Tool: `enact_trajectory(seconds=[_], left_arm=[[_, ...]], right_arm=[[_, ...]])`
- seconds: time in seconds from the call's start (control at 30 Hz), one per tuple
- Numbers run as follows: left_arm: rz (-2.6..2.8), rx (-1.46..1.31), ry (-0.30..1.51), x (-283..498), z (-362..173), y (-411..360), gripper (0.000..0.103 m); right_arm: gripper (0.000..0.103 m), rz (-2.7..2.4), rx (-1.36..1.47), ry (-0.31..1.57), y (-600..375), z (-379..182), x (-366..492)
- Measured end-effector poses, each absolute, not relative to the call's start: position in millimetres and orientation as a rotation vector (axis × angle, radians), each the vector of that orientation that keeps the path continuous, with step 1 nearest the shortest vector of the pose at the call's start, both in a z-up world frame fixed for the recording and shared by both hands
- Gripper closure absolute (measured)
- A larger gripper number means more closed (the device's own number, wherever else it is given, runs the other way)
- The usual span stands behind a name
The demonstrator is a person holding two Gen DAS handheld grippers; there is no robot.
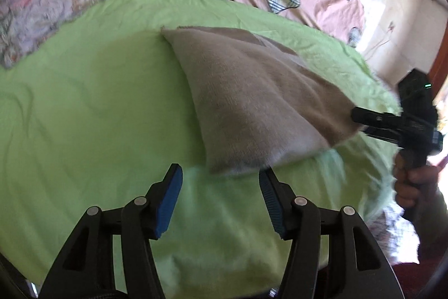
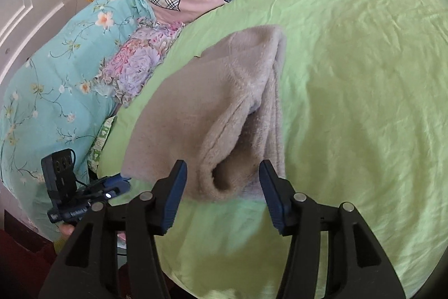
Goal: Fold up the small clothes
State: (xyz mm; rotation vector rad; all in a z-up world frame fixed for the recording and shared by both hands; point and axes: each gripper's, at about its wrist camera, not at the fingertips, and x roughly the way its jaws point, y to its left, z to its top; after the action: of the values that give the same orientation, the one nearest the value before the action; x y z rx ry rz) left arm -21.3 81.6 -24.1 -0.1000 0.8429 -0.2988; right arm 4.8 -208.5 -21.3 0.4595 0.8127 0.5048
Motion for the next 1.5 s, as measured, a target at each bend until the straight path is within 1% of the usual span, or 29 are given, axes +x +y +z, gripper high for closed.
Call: enact_trajectory(seconds=[0.1,0.17,0.2,0.23,0.27,0.33,0.4,0.47,0.53,0.67,0.87,1.2,1.33,1.37,1.47,1.5], left_arm=[[-0.217,-0.077,0.833,-14.3,-31.8,71.9,0.046],[-0.153,-0.046,0.831,-11.6,-39.6,66.3,0.063],[-0.157,-0.066,0.836,-9.5,-42.8,68.2,0.08],[-0.166,-0.099,0.837,-10.1,-44.3,70.7,0.091],[-0.165,-0.125,0.832,-11.5,-42.4,74.3,0.093],[-0.135,-0.125,0.797,-16.6,-28.5,77.5,0.095],[-0.114,-0.132,0.768,-22.2,-14.3,80.7,0.096],[-0.113,-0.133,0.775,-27.2,-10.7,77.6,0.097],[-0.104,-0.108,0.803,-27.0,-17.5,69.9,0.097],[-0.116,-0.162,0.87,-19.0,-29.3,75.8,0.098],[-0.129,-0.166,0.917,-12.1,-37.0,74.8,0.098],[-0.154,-0.24,0.956,-5.5,-46.8,85.8,0.098],[-0.269,-0.257,0.988,-12.8,-42.9,92.4,0.098],[-0.298,-0.278,0.99,-17.3,-41.2,96.6,0.098],[-0.345,-0.289,0.967,-28.6,-28.7,107.6,0.098],[-0.355,-0.287,0.953,-31.5,-23.8,109.1,0.098]], right_arm=[[0.048,0.498,0.458,0.803,-201.4,-22.7,4.8],[0.049,0.51,0.461,0.801,-195.6,-24.8,5.9],[0.054,0.51,0.459,0.801,-193.1,-25.6,4.9],[0.076,0.507,0.444,0.822,-188.0,-28.1,6.5],[0.09,0.502,0.431,0.848,-185.6,-30.2,10.0],[0.092,0.5,0.425,0.853,-184.5,-25.8,11.7],[0.093,0.512,0.425,0.791,-192.3,-3.6,6.6],[0.094,0.516,0.411,0.717,-204.8,23.7,-0.7],[0.094,0.492,0.36,0.718,-210.6,30.5,-1.0],[0.094,0.416,0.3,0.827,-208.4,-3.1,10.7],[0.094,0.332,0.156,0.893,-192.5,-40.0,18.6],[0.092,0.311,0.249,0.912,-206.8,-47.0,25.6],[0.081,0.306,0.279,0.915,-211.1,-45.1,20.0],[0.075,0.298,0.282,0.916,-213.3,-43.1,17.5],[0.068,0.286,0.318,0.925,-222.6,-32.7,9.2],[0.068,0.28,0.337,0.916,-227.0,-26.5,6.5]])
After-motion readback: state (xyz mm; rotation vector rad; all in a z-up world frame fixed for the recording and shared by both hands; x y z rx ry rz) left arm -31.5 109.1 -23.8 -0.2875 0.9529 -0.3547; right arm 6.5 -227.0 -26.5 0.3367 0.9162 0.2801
